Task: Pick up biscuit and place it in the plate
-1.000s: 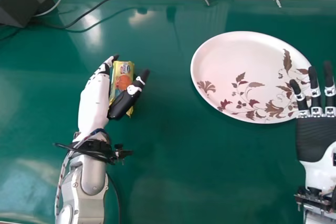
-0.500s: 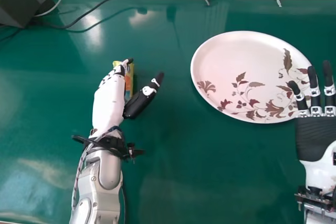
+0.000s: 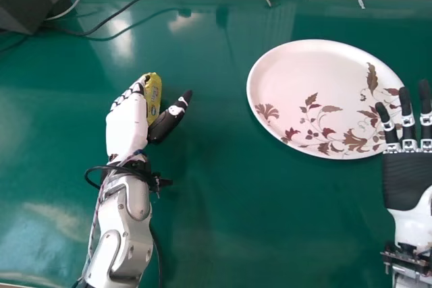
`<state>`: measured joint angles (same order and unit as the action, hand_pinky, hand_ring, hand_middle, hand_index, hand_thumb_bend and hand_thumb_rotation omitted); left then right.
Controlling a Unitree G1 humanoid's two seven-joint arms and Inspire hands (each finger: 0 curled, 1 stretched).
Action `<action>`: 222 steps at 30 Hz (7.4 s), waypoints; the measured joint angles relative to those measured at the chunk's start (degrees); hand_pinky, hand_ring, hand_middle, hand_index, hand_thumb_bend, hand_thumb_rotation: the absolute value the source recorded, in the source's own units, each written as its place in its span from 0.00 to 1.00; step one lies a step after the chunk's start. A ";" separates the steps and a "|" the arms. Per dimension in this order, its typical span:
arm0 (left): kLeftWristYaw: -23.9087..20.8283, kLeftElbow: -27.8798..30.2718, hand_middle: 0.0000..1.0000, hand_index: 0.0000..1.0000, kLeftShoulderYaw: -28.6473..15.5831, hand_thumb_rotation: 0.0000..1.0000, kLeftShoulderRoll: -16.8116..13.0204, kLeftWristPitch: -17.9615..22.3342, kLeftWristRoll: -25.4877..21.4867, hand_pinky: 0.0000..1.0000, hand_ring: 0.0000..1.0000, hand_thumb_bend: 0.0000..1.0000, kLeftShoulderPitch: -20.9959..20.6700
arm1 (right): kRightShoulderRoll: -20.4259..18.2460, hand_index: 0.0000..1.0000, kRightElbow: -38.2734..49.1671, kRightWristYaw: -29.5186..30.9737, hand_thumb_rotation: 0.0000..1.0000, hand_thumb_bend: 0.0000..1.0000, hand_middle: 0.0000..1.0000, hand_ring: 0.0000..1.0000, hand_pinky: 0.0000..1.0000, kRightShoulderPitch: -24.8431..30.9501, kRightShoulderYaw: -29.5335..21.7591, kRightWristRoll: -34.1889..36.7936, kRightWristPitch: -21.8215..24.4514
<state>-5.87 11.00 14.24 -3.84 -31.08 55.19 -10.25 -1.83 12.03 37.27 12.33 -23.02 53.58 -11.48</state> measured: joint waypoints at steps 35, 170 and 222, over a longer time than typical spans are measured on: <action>1.26 -7.23 1.00 0.97 -3.64 0.57 -5.93 -2.98 -5.08 1.00 0.98 1.00 -5.85 | -0.55 0.94 0.10 0.15 0.27 1.00 1.00 1.00 0.83 -0.06 -0.14 0.36 0.47; 17.65 -33.60 0.48 0.50 10.74 0.00 -46.12 67.85 2.48 0.43 0.45 0.50 -34.08 | -2.65 0.49 12.72 -22.17 0.05 0.52 0.67 0.70 0.53 8.86 9.05 1.27 -8.75; 23.81 -43.46 0.46 0.52 9.81 0.00 -42.50 79.68 -14.49 0.43 0.41 0.49 -37.64 | -3.18 0.47 15.01 -30.56 0.00 0.50 0.53 0.47 0.50 11.45 10.69 -5.67 -14.25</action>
<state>17.93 -32.46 24.05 -46.34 48.61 40.70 -47.88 -5.01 27.04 6.71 23.78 -12.33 47.91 -25.74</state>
